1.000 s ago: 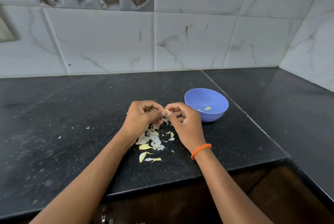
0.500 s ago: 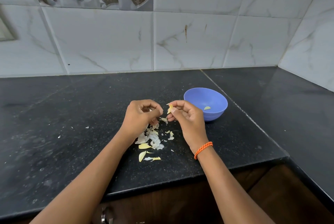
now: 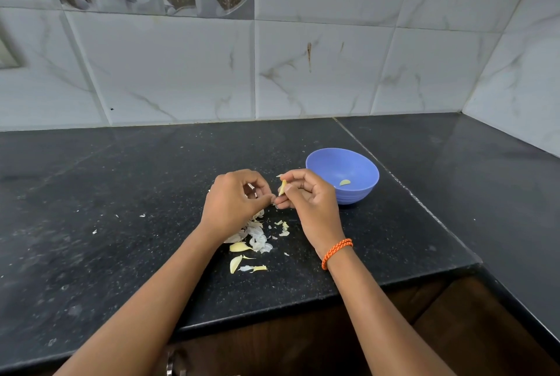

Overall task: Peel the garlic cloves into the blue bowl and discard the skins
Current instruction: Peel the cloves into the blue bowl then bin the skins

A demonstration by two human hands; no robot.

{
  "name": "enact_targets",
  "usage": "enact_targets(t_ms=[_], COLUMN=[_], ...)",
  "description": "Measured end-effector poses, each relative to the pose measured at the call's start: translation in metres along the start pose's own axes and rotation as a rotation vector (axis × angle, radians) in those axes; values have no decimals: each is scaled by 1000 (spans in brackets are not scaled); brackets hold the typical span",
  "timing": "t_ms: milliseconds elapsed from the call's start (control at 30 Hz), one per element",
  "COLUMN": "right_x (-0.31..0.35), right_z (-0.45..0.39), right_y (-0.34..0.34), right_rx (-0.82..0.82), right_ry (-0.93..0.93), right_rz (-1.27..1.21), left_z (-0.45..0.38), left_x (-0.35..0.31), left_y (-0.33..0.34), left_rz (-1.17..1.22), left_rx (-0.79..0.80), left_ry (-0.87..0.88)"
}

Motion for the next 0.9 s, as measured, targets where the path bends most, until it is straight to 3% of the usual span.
enact_targets(t_ms=[300,633,900], right_x=[0,2,4], right_z=[-1,0,2], right_y=[-2,-1,0], right_rx=[-63,-42,1], right_ry=[-41,-118,-92], right_rz=[76,218,118], left_z=[-1,0,0], left_x=[-2,-3,-4], left_y=[5,1,1], left_rz=[249,308,311], left_rx=[145,87,40], left_ry=[-46,-49,-19])
Point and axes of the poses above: each hand's wrist, its own z-axis away from the middle knuckle, its own y-axis out of the palm, x = y × z, the point moved 2 cm from there along -z, towards the middle knuckle, and after that the axes turned 6 degrees about -y, right-handed, at the moved point
